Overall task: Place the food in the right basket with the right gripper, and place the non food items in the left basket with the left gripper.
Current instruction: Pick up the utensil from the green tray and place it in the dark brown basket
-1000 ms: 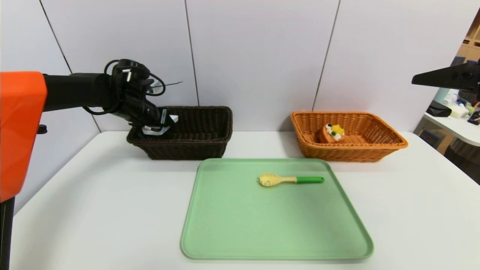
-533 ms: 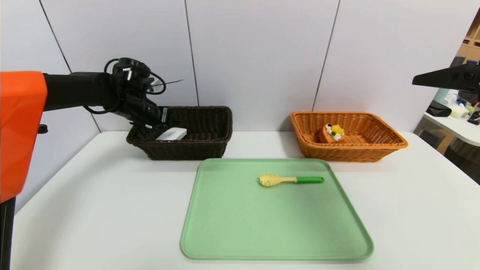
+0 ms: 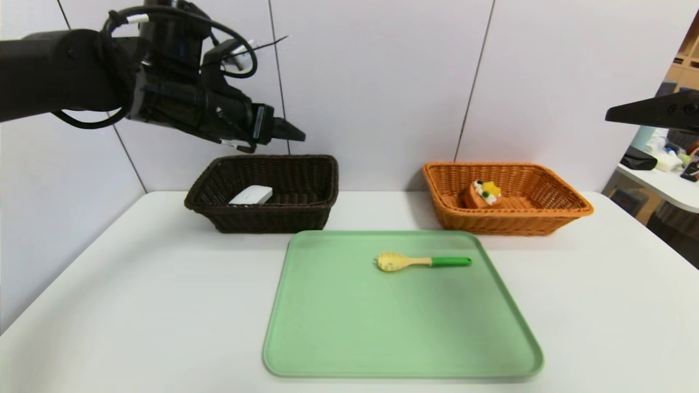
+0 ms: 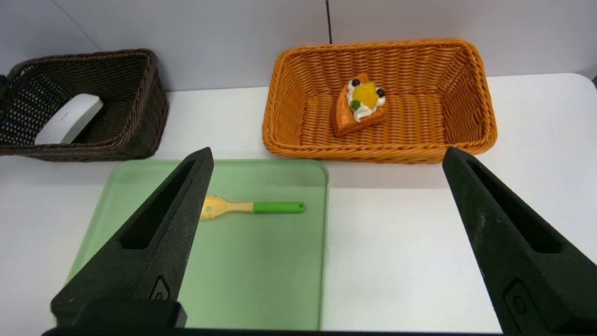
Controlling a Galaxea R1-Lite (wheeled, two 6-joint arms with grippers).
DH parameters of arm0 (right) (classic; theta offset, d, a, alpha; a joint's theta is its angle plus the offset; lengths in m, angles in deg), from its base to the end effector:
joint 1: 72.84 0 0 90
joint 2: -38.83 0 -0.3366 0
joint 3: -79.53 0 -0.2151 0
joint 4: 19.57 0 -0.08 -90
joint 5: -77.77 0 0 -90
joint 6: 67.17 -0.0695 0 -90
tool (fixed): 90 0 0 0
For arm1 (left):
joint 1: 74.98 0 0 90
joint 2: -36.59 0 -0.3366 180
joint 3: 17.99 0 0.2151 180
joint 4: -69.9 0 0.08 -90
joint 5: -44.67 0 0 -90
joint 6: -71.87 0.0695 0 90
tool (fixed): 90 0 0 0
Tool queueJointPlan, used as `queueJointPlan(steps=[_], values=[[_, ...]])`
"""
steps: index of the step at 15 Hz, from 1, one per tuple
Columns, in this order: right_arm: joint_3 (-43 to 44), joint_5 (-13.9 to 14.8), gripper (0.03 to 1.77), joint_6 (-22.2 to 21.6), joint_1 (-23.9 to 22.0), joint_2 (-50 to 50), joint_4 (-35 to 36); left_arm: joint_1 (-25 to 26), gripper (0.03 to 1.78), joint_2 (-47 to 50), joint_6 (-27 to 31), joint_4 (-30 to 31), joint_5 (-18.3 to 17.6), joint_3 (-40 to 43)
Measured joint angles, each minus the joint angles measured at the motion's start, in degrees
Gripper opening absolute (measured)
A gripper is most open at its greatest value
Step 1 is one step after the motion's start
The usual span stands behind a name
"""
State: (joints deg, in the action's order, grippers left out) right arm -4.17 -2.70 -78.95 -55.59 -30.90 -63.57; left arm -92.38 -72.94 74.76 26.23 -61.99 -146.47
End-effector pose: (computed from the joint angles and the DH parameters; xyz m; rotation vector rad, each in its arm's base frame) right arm 0.2111 0.0535 0.3675 0.1333 0.3085 0.1027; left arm 0.4226 -0.1533 0.3258 0.0510 0.4229 -0.5960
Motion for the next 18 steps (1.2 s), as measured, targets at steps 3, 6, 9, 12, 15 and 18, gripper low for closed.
queueJointPlan(steps=[3, 6, 9, 12, 15, 18], values=[[-0.44, -0.02, 1.69, 0.00, -0.02, 1.05, -0.13, -3.64, 1.63, 2.93, 3.74, 4.83, -7.34, 3.25], [-1.46, 0.06, 1.69, -0.09, -0.22, 2.34, -0.16, -6.79, 1.66, 3.94, 6.42, 11.00, -12.24, 9.97], [-1.67, 0.27, 1.69, -0.09, -0.28, 3.55, -0.20, -10.98, 1.67, 3.99, 10.36, 18.03, -14.23, 18.10], [-1.82, 0.39, 1.69, -0.11, -0.30, 4.33, -0.30, -16.16, 1.67, 2.17, 15.17, 24.99, -13.74, 24.31], [-1.87, 0.60, 1.69, -0.11, -0.30, 4.61, -0.33, -21.31, 1.69, -0.83, 17.07, 26.95, -13.43, 26.27], [-1.87, 0.60, 1.69, -0.09, -0.35, 4.90, -0.33, -24.19, 1.69, -4.99, 17.20, 29.03, -13.31, 26.34]])
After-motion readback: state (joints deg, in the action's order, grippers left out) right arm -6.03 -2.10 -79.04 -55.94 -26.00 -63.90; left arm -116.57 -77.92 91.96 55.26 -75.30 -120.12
